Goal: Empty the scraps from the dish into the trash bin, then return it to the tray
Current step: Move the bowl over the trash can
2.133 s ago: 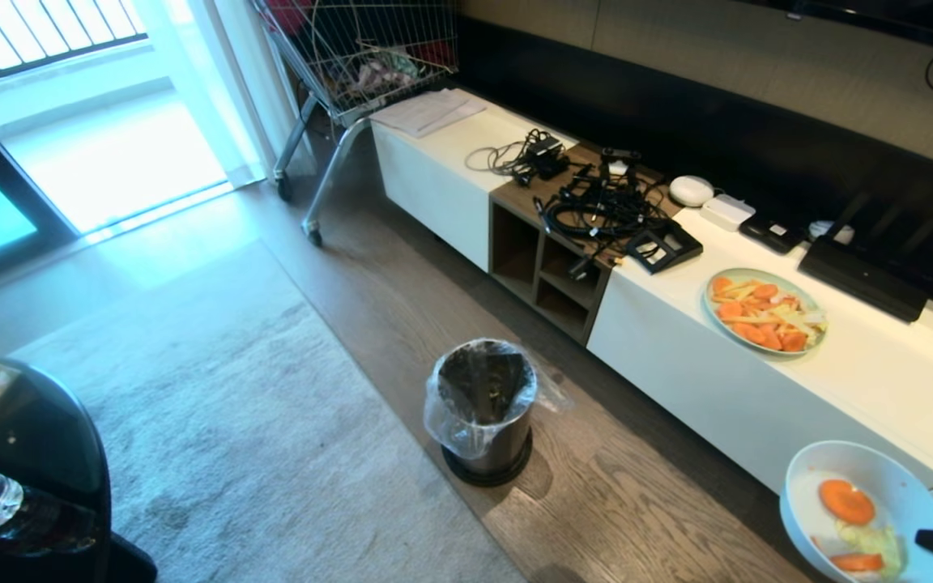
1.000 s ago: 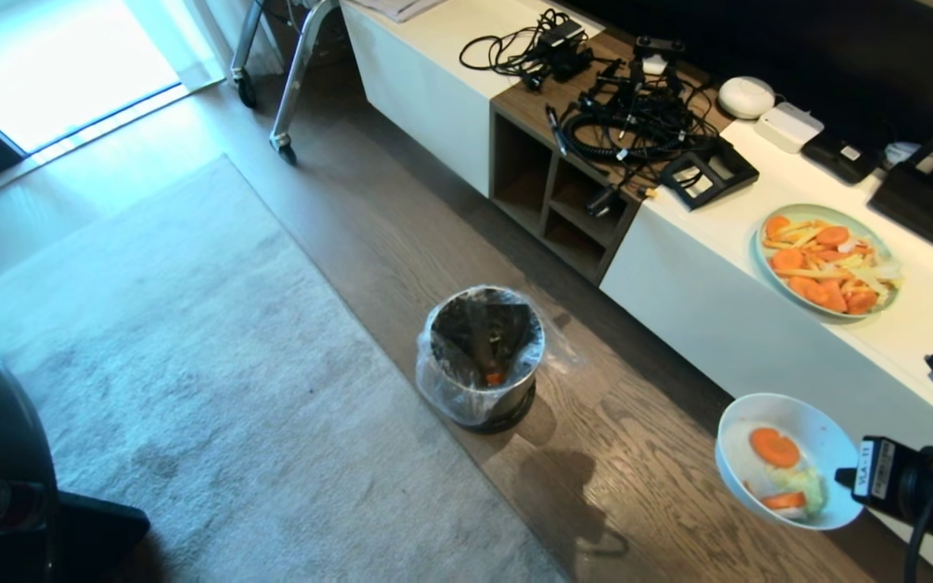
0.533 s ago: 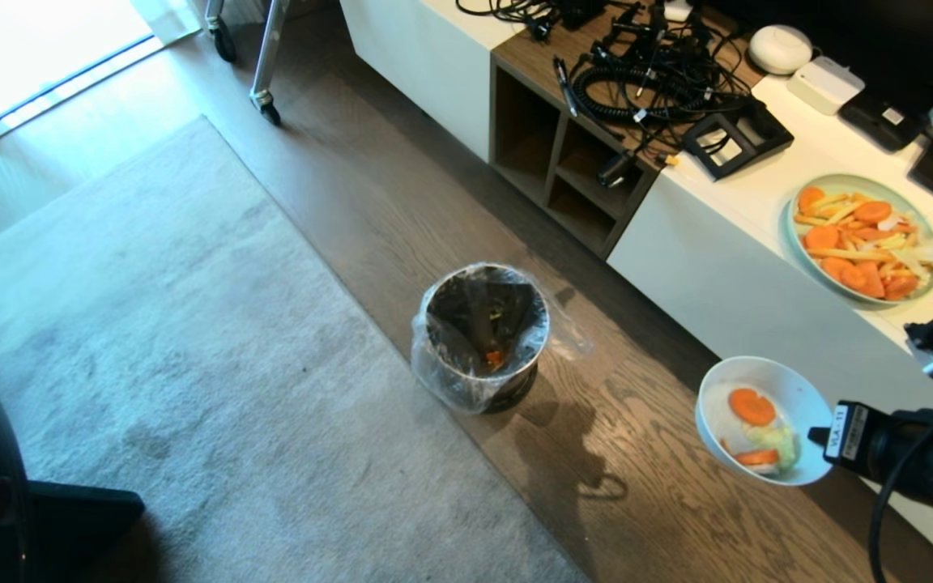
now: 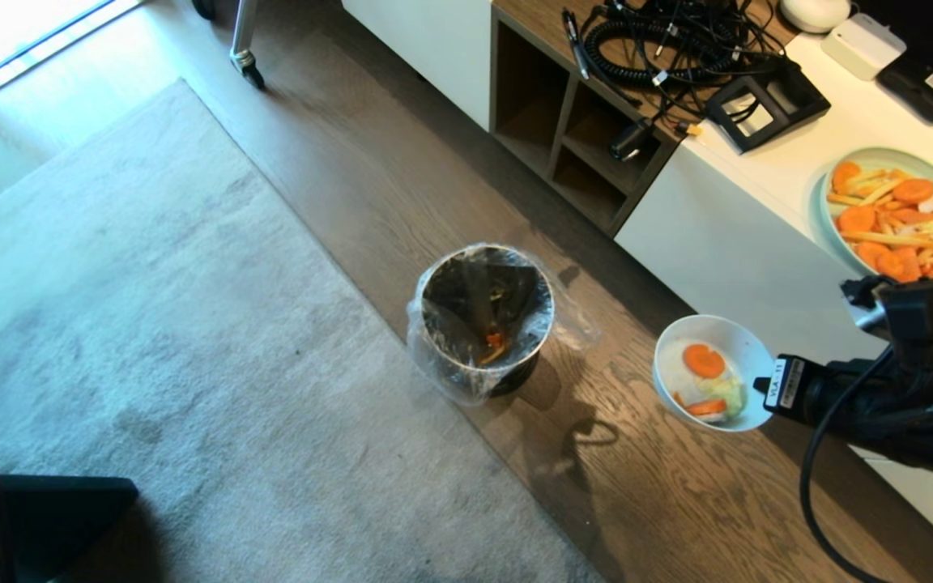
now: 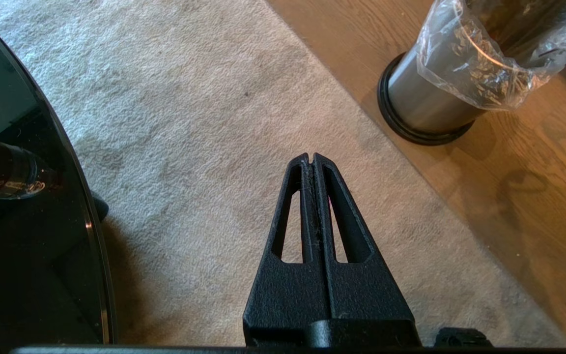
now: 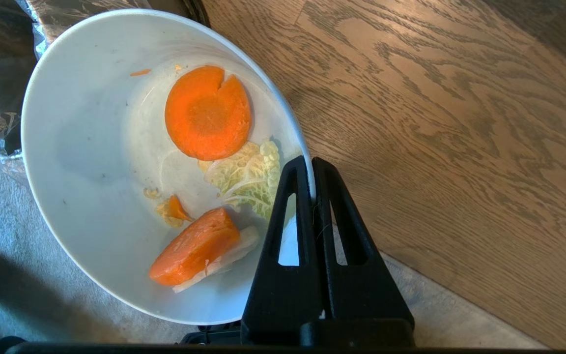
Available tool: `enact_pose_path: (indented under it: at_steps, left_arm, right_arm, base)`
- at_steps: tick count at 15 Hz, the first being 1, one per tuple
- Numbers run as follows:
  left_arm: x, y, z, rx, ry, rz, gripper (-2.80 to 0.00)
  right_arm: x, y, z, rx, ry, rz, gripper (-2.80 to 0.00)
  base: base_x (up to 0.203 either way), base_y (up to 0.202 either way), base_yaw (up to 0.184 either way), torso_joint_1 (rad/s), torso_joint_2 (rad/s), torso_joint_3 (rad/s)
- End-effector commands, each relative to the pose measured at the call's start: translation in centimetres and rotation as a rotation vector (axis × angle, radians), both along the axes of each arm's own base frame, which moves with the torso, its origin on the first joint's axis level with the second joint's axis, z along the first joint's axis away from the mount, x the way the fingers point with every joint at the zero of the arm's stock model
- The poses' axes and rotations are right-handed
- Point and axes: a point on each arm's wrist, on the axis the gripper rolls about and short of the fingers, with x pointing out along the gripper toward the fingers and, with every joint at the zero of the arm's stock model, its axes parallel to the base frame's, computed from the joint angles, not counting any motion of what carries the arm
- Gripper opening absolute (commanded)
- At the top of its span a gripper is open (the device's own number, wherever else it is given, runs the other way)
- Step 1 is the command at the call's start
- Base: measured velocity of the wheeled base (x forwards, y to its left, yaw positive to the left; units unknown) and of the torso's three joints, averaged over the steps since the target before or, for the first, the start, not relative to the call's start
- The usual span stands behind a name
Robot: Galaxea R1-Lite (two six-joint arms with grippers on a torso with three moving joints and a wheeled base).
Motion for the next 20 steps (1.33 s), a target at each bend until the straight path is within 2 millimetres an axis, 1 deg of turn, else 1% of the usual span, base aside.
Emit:
enact_pose_path:
  at_steps: [1,4,6,8,13,16,18,20]
  left_arm:
    - [0.0,0.0,0.0,-0.001,-0.001,0.0,-2.8]
    - [0.0,0.0,0.0,-0.001,-0.001,0.0,-2.8]
    - [0.0,0.0,0.0,-0.001,-0.001,0.0,-2.8]
    - [0.0,0.0,0.0,-0.001,-0.001,0.0,-2.8]
    - [0.0,0.0,0.0,-0.001,-0.001,0.0,-2.8]
    - [0.0,0.0,0.0,-0.001,-0.001,0.0,-2.8]
    - [0.0,0.0,0.0,-0.001,-0.001,0.0,-2.8]
    - [0.0,0.0,0.0,-0.001,-0.001,0.0,-2.8]
  right_arm:
    - [0.5,0.4,0.1,0.002,-0.002,0.008,-2.8]
    - [2.1,1.4,1.1,0.009,-0.029,0.023,-2.8]
    - [3.4,2.8,1.8,0.007,-0.05,0.053,-2.8]
    - [4.9,4.4,1.9,-0.043,-0.064,0.091,-2.8]
    - [8.7,8.3,3.1,-0.105,-0.138,0.184,-2.8]
    - [11.2,10.1,4.0,-0.156,-0.198,0.186,-2.8]
    - [12.1,11.7,4.4,-0.205,-0.231,0.212,-2.8]
    - [12.6,13.1,4.3,-0.27,-0.257,0.259,-2.8]
  base:
    - [0.0,0.0,0.0,0.0,0.0,0.0]
    - [0.0,0.0,0.0,0.0,0.0,0.0]
    - [0.0,0.0,0.0,0.0,0.0,0.0]
    - [0.0,0.0,0.0,0.0,0.0,0.0]
    - [0.0,0.0,0.0,0.0,0.0,0.0]
    - [0.0,0.0,0.0,0.0,0.0,0.0]
    - [0.0,0.0,0.0,0.0,0.0,0.0]
    - [0.0,0.0,0.0,0.0,0.0,0.0]
